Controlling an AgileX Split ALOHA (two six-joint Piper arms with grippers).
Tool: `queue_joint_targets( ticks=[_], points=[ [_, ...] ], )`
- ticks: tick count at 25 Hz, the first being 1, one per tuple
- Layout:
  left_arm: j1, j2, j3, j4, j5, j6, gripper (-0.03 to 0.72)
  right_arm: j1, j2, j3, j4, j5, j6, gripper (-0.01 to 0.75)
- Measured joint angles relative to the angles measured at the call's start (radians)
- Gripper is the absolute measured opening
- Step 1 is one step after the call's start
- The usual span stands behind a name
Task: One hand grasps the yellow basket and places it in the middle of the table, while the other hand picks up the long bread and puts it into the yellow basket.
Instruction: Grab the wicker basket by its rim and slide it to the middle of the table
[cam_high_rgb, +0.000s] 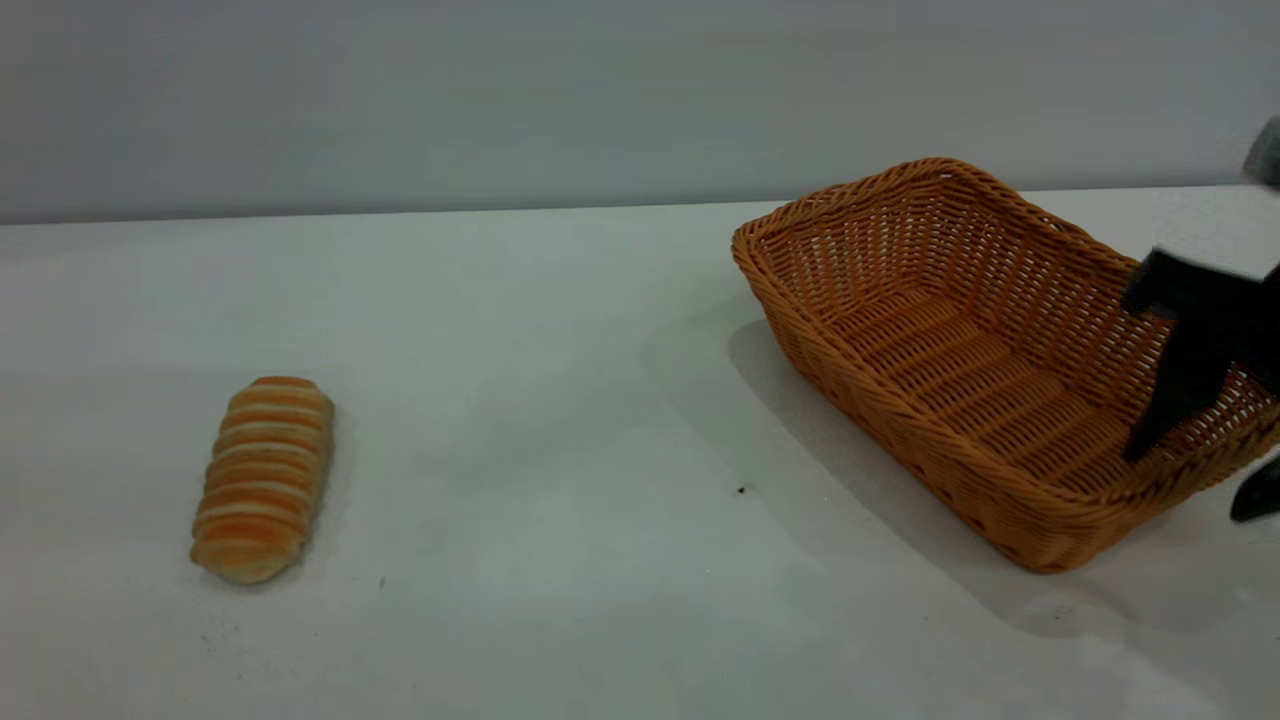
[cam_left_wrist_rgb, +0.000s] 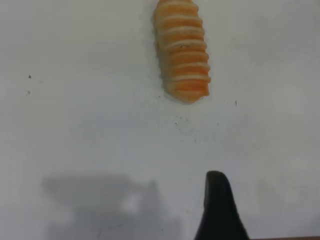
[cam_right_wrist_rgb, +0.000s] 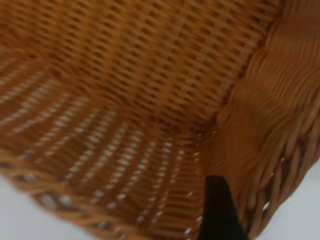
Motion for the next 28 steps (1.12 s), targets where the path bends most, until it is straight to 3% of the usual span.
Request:
queue_joint_targets(
  ticks=[5, 8, 14, 19, 23, 28],
  points=[
    [0.0, 0.0, 0.0, 0.0, 0.0, 0.001, 0.54, 0.0, 0.083, -0.004, 0.007, -0.074, 0.0, 0.537],
    [0.0, 0.0, 0.0, 0.0, -0.001, 0.001, 0.54, 0.0, 0.118, -0.006, 0.011, -0.115, 0.0, 0.468],
    [0.0, 0.0, 0.0, 0.0, -0.001, 0.001, 0.54, -0.002, 0.149, -0.032, 0.017, -0.126, -0.047, 0.097],
    [0.0, 0.0, 0.0, 0.0, 0.0, 0.001, 0.54, -0.002, 0.156, -0.087, 0.0, -0.053, -0.137, 0.096],
    [0.0, 0.0, 0.0, 0.0, -0.001, 0.001, 0.54, 0.005, 0.16, -0.201, 0.012, 0.084, -0.217, 0.096],
    [0.0, 0.0, 0.0, 0.0, -0.001, 0.001, 0.54, 0.081, 0.165, -0.322, 0.093, 0.214, -0.387, 0.096]
  ],
)
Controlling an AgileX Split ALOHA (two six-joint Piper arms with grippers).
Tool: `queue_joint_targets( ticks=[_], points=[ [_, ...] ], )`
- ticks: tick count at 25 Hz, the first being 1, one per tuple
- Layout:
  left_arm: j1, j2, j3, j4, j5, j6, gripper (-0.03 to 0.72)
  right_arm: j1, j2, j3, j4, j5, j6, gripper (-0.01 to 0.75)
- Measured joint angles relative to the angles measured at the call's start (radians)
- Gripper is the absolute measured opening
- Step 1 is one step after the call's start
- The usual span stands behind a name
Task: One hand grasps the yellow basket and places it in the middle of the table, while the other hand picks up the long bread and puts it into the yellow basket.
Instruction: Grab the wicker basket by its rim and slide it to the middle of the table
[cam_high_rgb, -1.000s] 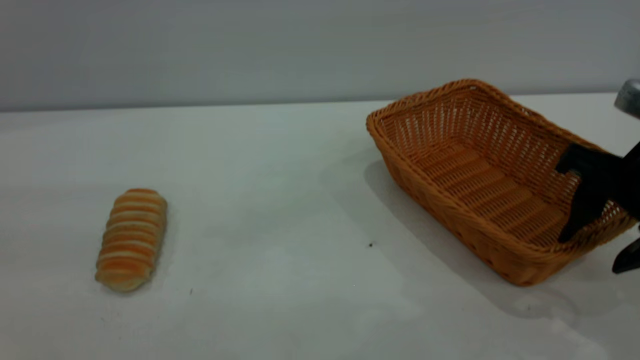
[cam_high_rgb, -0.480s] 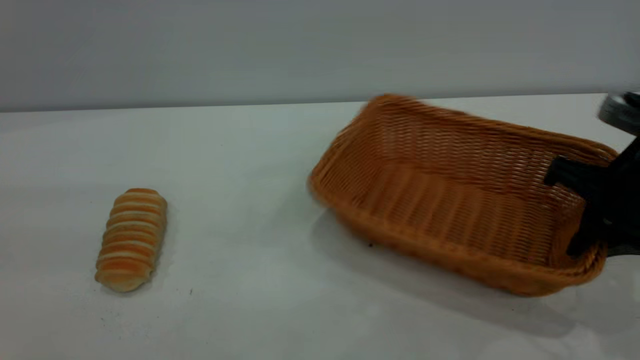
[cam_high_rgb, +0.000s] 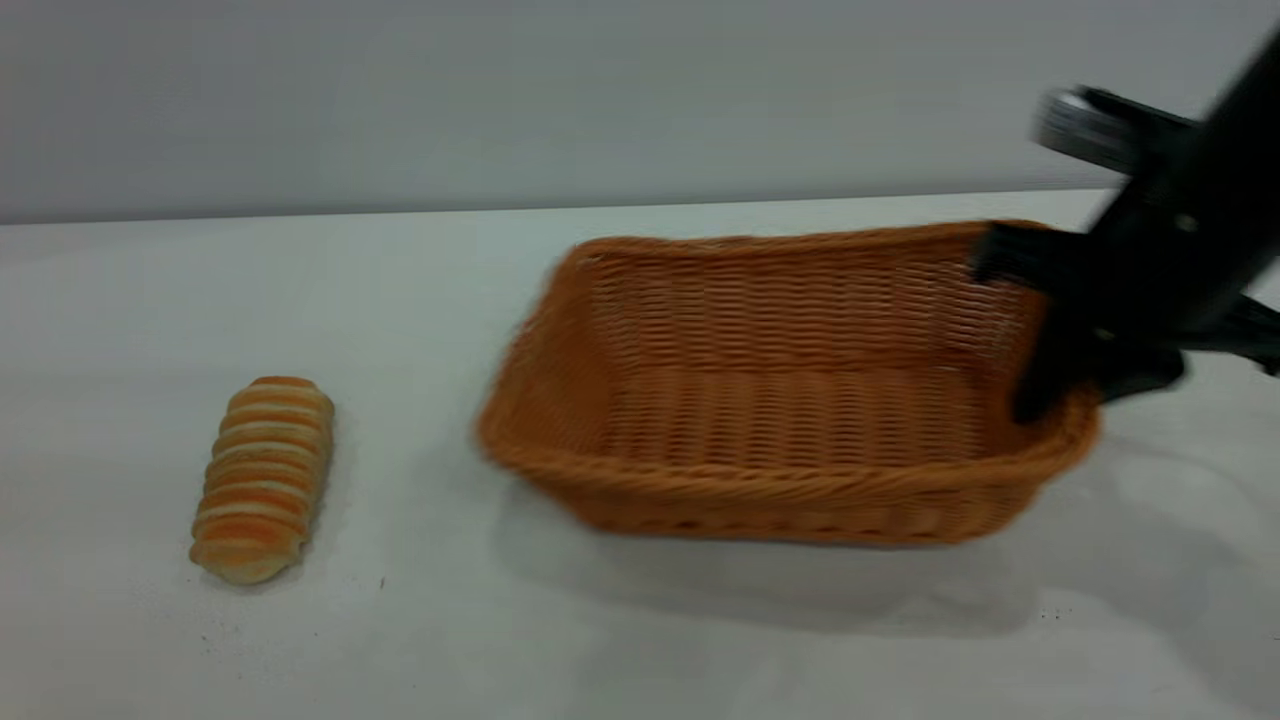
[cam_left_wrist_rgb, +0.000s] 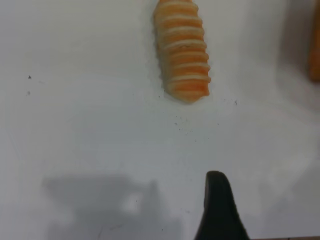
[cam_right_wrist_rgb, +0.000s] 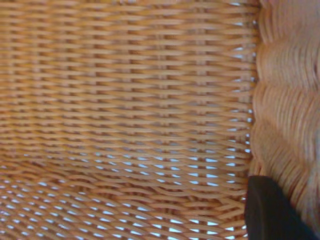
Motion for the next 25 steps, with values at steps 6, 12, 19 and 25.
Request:
queue_joint_targets(
  ticks=[6, 12, 19, 25],
  points=[
    [0.0, 0.0, 0.0, 0.0, 0.001, 0.0, 0.54, 0.094, 0.009, -0.047, 0.075, 0.003, -0.106, 0.096],
    [0.0, 0.0, 0.0, 0.0, 0.001, 0.0, 0.54, 0.106, 0.081, -0.047, 0.072, -0.033, -0.15, 0.099],
    [0.0, 0.0, 0.0, 0.0, 0.001, 0.0, 0.54, 0.106, 0.091, -0.048, 0.075, -0.109, -0.181, 0.408],
    [0.0, 0.017, 0.0, 0.0, 0.001, 0.0, 0.54, 0.106, 0.079, -0.048, 0.045, -0.108, -0.213, 0.686]
  ],
)
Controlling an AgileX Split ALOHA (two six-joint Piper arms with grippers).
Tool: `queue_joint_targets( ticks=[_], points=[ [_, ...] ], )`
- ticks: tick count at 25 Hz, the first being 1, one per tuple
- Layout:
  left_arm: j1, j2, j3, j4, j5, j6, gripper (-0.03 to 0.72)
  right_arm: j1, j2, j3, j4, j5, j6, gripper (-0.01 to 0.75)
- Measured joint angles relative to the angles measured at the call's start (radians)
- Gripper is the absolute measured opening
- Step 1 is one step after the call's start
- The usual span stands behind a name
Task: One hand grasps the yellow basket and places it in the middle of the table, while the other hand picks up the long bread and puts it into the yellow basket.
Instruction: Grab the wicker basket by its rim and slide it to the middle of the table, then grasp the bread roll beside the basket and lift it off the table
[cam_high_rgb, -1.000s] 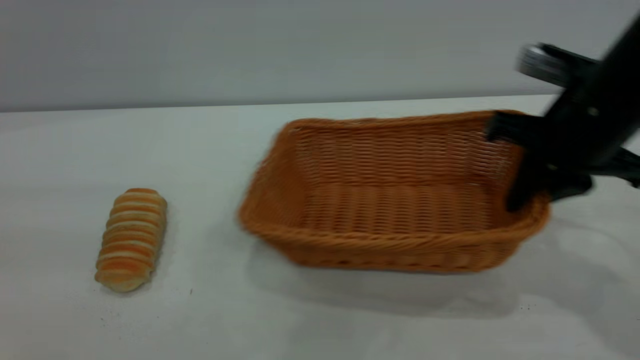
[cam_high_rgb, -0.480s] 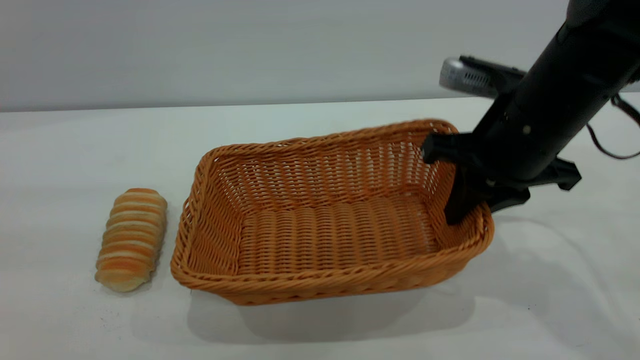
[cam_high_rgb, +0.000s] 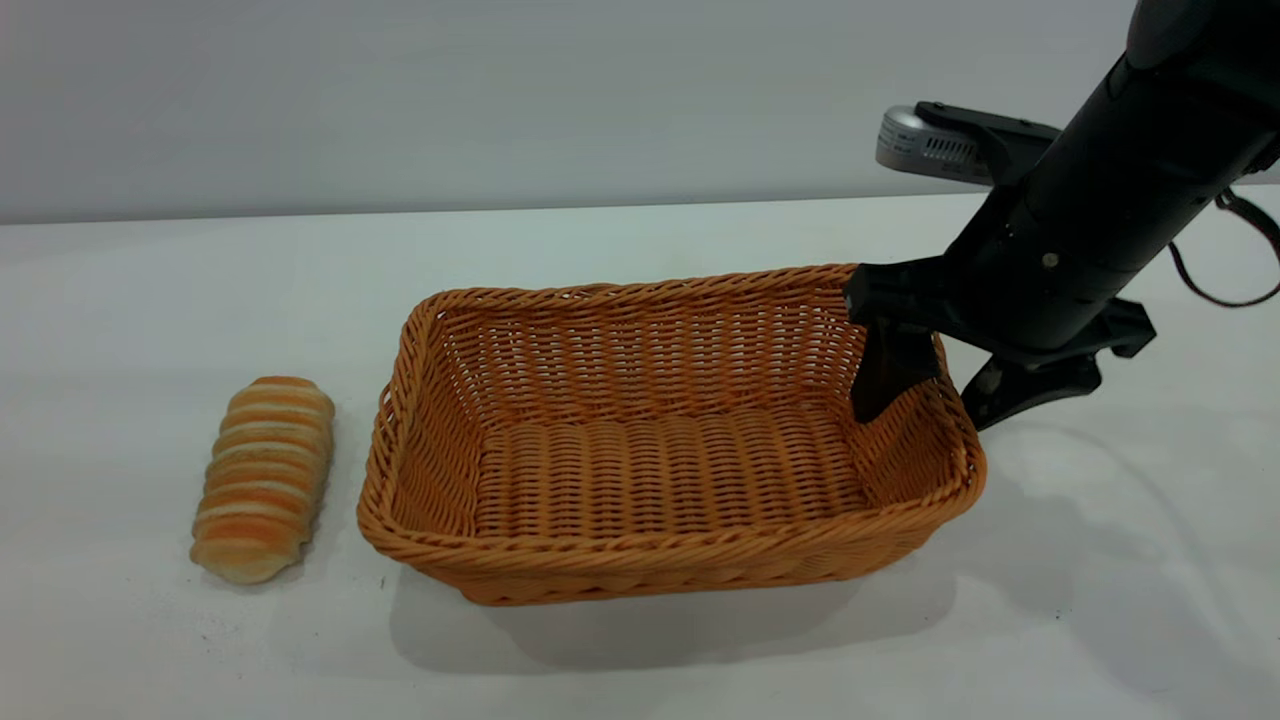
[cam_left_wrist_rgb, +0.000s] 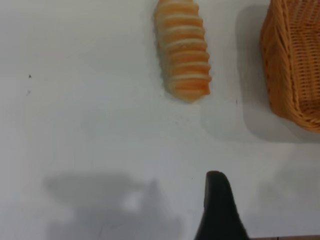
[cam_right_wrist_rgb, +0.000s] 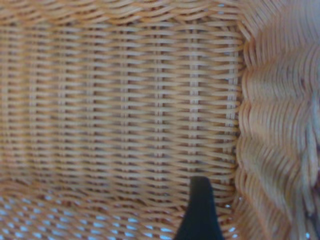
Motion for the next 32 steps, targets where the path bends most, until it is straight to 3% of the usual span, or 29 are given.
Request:
queue_joint_targets(
  ticks=[5, 12, 18, 26, 32],
  points=[
    [0.0, 0.101, 0.0, 0.0, -0.03, 0.0, 0.54, 0.0, -0.082, 0.0, -0.053, 0.014, -0.017, 0.665],
    [0.0, 0.301, 0.0, 0.0, -0.193, 0.0, 0.54, 0.0, -0.245, 0.0, -0.071, 0.026, -0.026, 0.57],
    [0.0, 0.484, -0.003, 0.0, -0.323, 0.0, 0.54, 0.0, -0.355, 0.0, -0.072, 0.035, -0.052, 0.563],
    [0.0, 0.728, -0.012, 0.0, -0.586, -0.001, 0.54, 0.0, -0.381, 0.0, -0.071, 0.075, -0.086, 0.562],
    [0.0, 0.932, -0.087, -0.001, -0.68, -0.003, 0.54, 0.0, -0.381, 0.0, -0.068, 0.086, -0.105, 0.561]
  ],
)
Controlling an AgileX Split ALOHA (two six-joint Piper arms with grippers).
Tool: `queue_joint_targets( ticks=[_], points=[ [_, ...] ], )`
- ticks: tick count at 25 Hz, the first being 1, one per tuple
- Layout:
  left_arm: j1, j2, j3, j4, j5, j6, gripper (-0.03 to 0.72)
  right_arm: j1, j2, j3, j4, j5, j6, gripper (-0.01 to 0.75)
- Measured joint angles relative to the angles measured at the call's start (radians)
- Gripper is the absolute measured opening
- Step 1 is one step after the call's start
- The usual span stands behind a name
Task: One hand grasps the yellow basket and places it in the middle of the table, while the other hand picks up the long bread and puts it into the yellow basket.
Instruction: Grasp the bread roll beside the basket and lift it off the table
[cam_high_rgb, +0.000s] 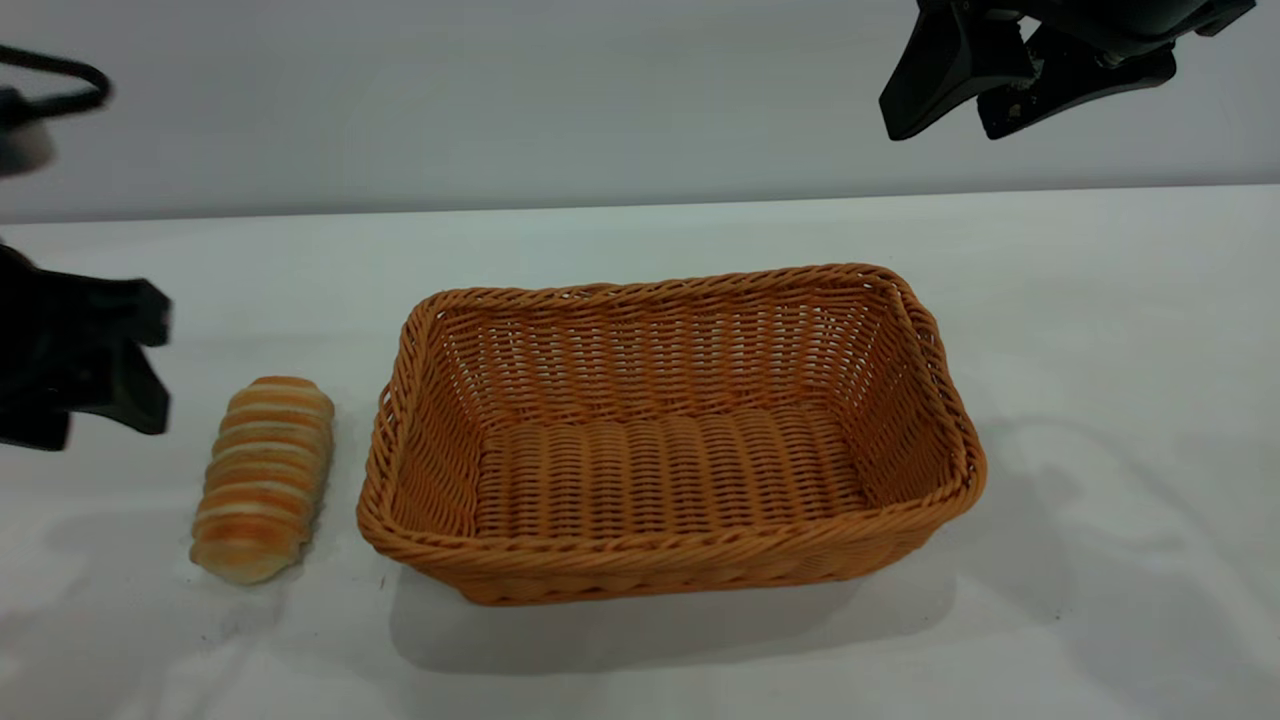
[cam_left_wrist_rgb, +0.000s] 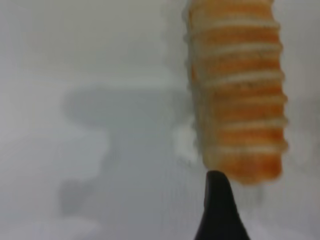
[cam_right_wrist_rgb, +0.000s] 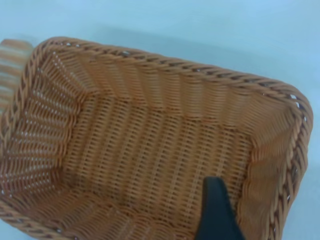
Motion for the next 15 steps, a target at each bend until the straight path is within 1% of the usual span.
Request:
queue_joint_targets(
  ticks=[4, 8, 15],
  points=[
    [0.0, 0.13, -0.072, 0.0, -0.047, -0.013, 0.54, 0.0, 0.0, 0.0, 0.0, 0.008, -0.005, 0.561],
    [-0.008, 0.246, -0.148, 0.0, -0.062, -0.044, 0.54, 0.0, 0.0, 0.0, 0.0, 0.01, -0.017, 0.561],
    [-0.07, 0.447, -0.296, 0.0, -0.064, -0.051, 0.54, 0.0, 0.0, 0.0, 0.0, 0.012, -0.033, 0.561]
  ],
)
